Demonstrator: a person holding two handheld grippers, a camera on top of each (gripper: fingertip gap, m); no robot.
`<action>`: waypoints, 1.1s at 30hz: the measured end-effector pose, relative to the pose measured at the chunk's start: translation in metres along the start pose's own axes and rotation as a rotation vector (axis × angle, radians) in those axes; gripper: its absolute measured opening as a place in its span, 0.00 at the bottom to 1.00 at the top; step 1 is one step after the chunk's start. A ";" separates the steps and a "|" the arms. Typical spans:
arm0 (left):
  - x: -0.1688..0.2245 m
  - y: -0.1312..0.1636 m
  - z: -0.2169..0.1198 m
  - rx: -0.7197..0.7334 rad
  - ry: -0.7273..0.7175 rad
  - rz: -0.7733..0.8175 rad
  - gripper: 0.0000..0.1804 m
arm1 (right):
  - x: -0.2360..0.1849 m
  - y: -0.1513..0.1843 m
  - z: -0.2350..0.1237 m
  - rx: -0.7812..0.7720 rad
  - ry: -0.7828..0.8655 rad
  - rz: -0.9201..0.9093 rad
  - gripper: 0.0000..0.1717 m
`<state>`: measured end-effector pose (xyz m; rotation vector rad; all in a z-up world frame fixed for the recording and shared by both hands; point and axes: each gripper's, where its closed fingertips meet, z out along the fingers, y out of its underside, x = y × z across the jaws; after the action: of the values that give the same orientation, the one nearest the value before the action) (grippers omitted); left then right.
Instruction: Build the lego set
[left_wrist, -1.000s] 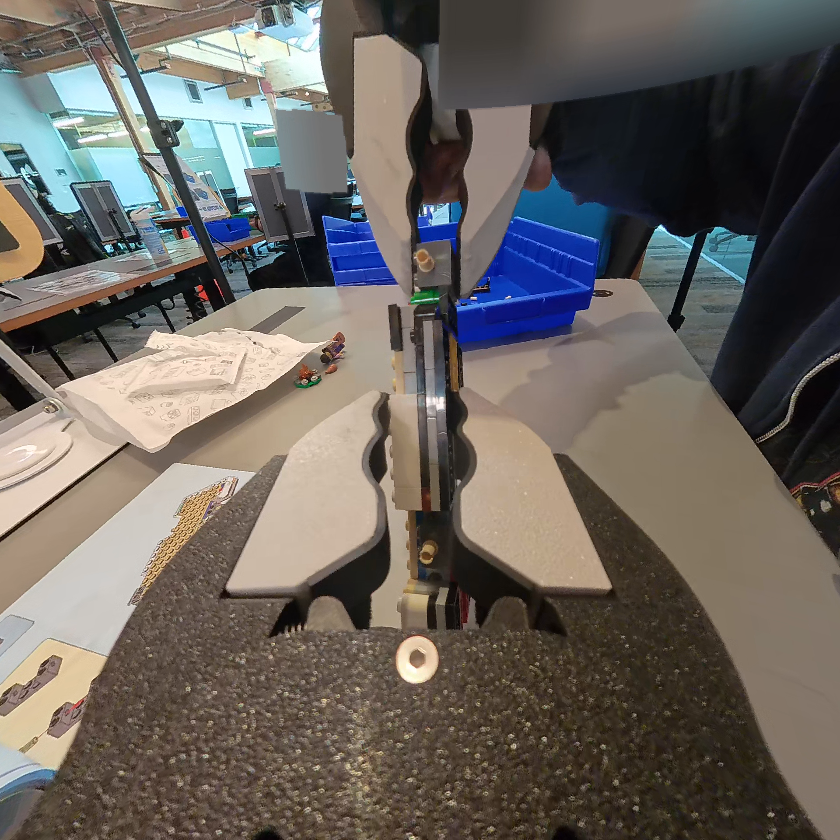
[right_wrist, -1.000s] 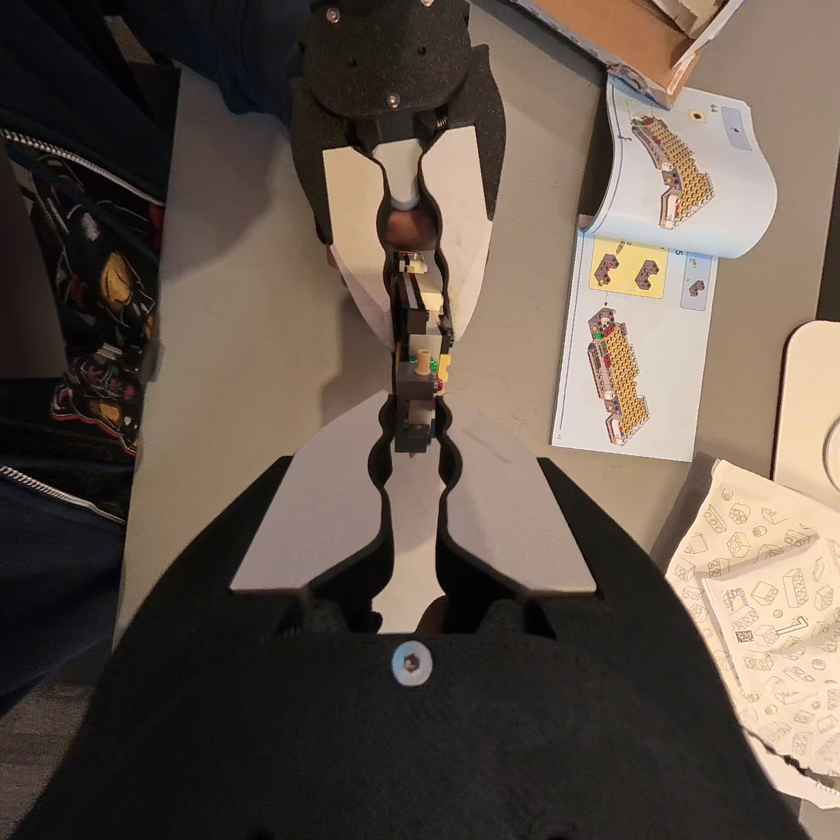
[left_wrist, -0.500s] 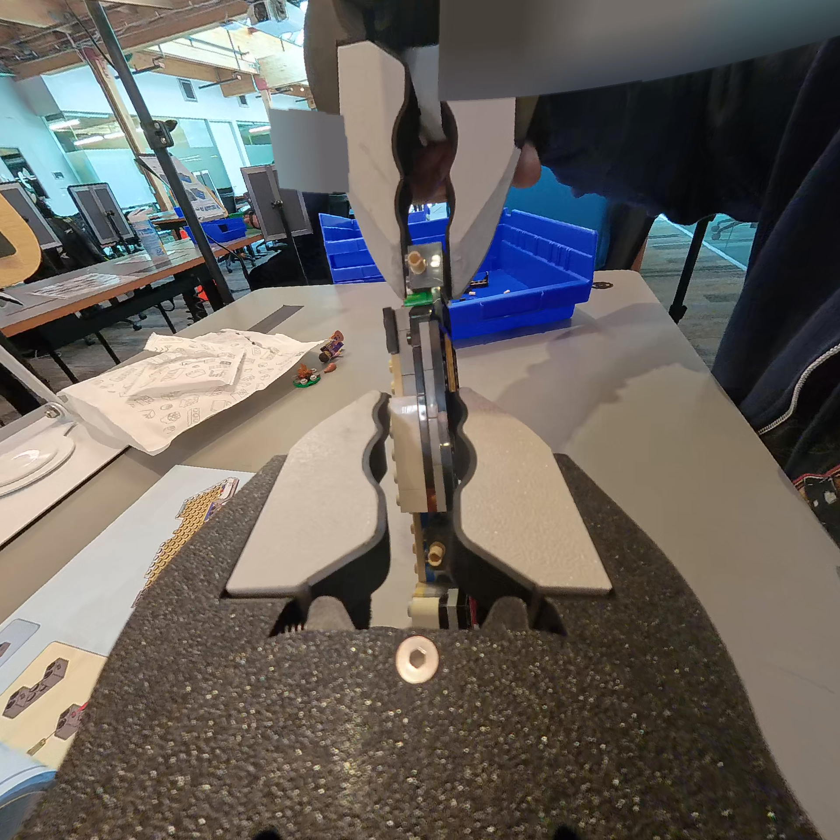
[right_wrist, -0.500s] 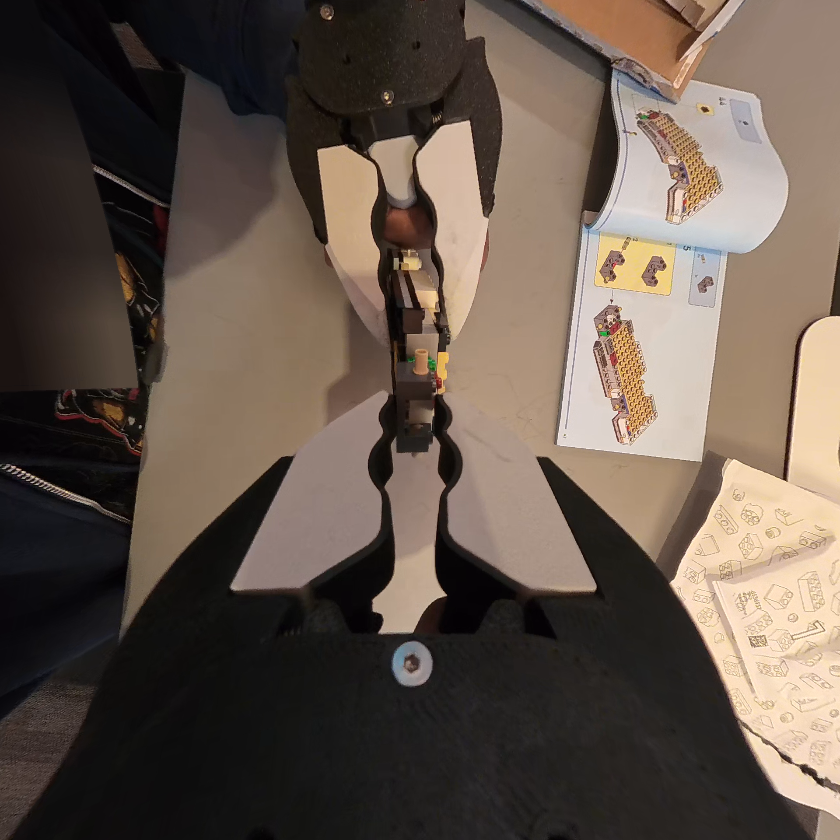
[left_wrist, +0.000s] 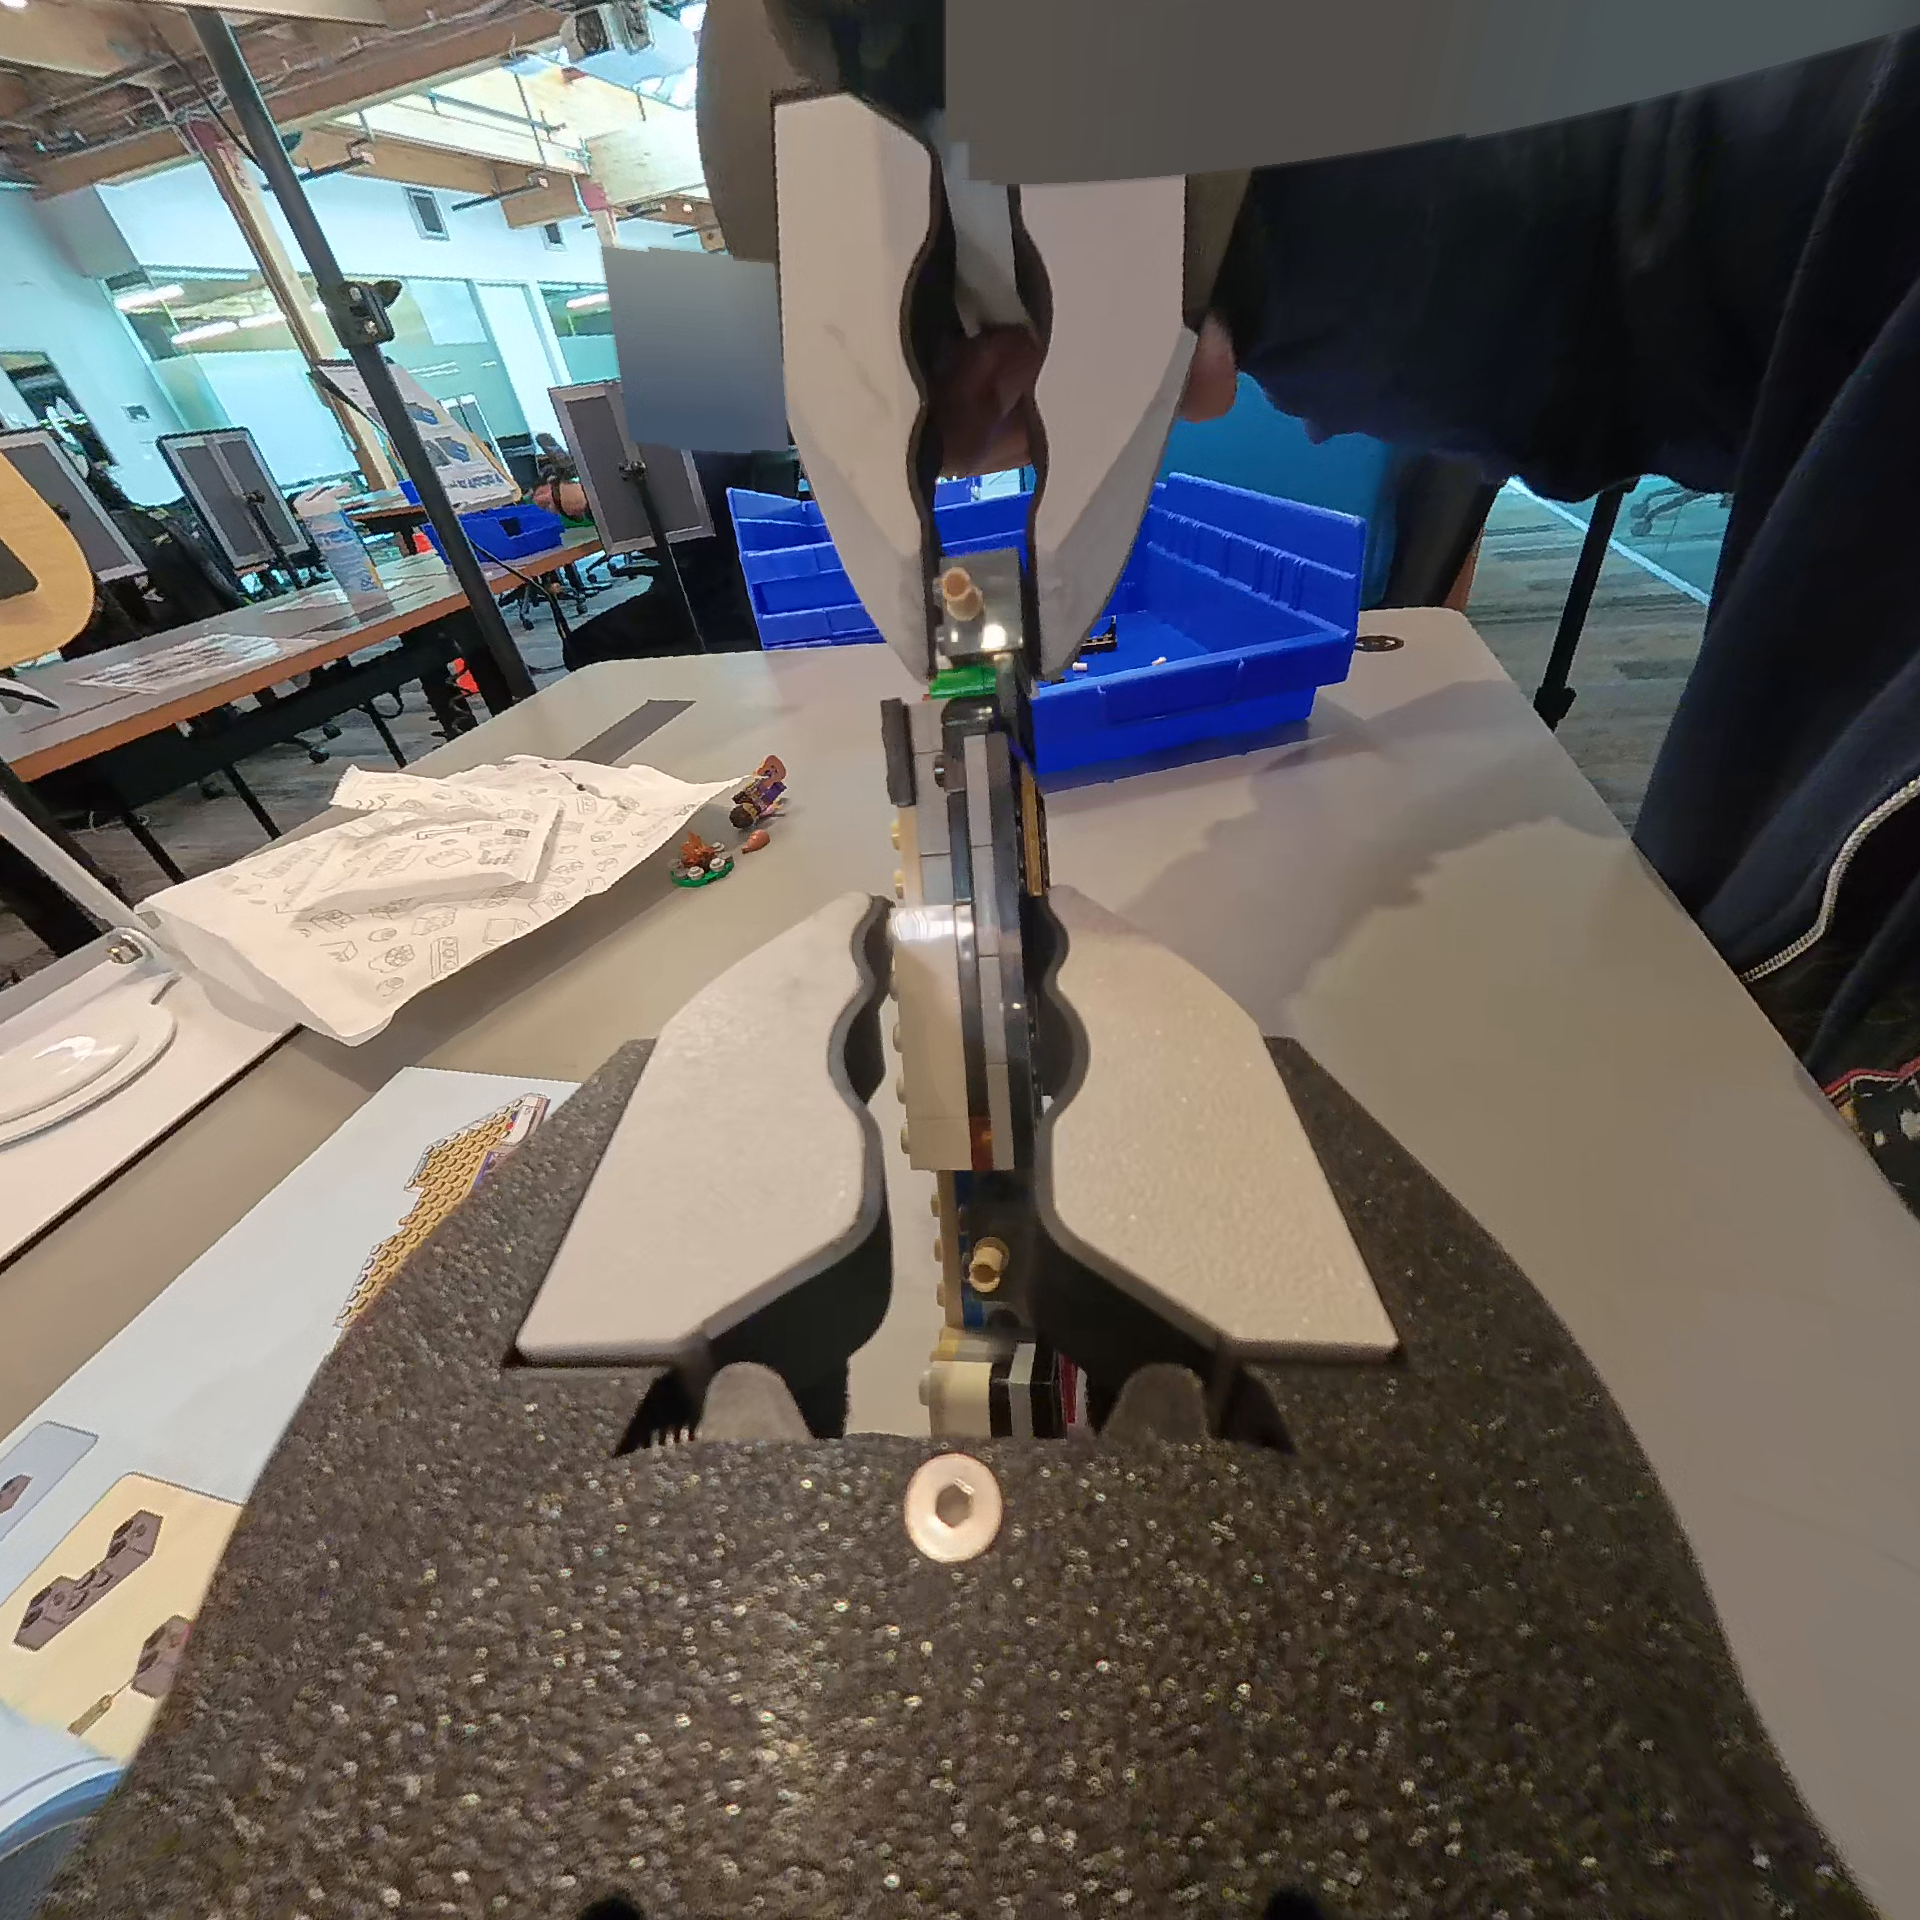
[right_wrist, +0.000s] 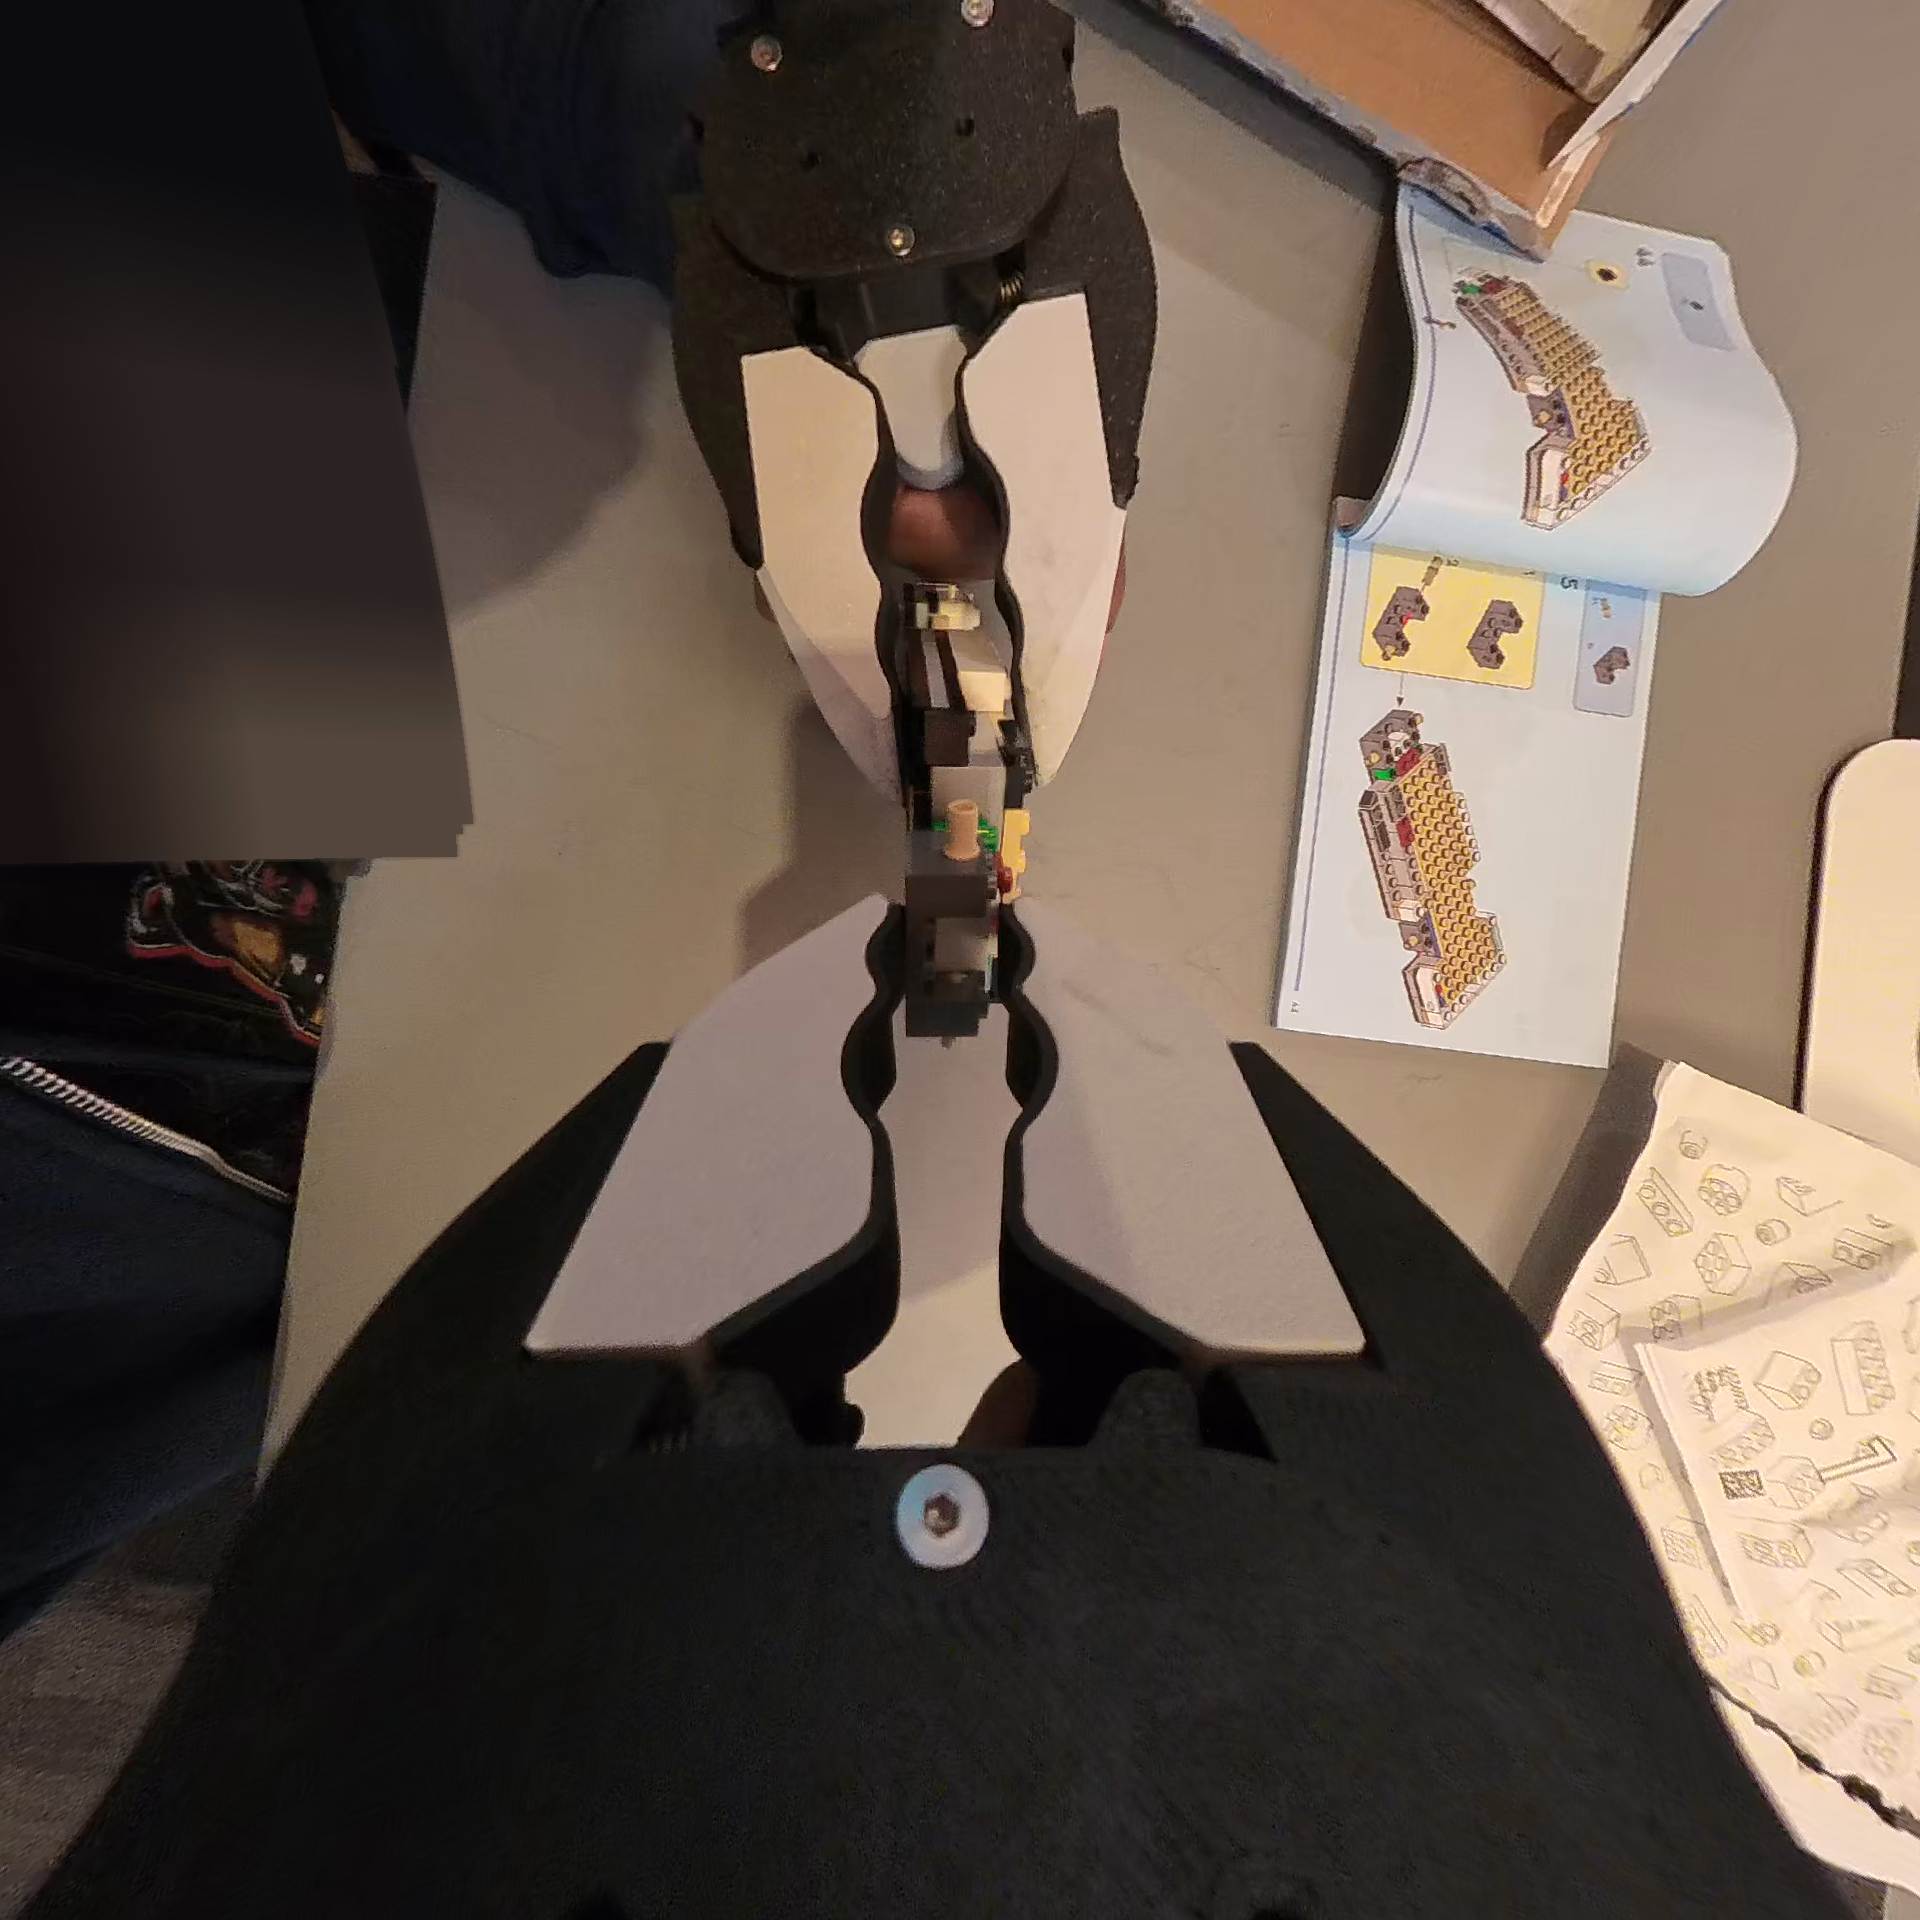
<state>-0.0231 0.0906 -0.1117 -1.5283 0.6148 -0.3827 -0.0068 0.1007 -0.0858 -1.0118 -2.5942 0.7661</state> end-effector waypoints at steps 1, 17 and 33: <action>0.001 0.000 0.000 0.000 0.004 0.008 0.14 | -0.001 0.000 0.000 -0.001 -0.010 -0.003 0.09; 0.004 0.003 0.002 -0.027 -0.002 0.061 0.14 | -0.002 0.007 0.005 -0.075 0.009 -0.050 0.13; 0.002 -0.002 -0.001 0.035 -0.004 0.022 0.14 | -0.002 -0.003 -0.010 -0.026 0.069 -0.044 0.14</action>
<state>-0.0219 0.0884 -0.1100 -1.4873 0.6179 -0.3723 -0.0034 0.1011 -0.0760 -0.9681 -2.5644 0.6767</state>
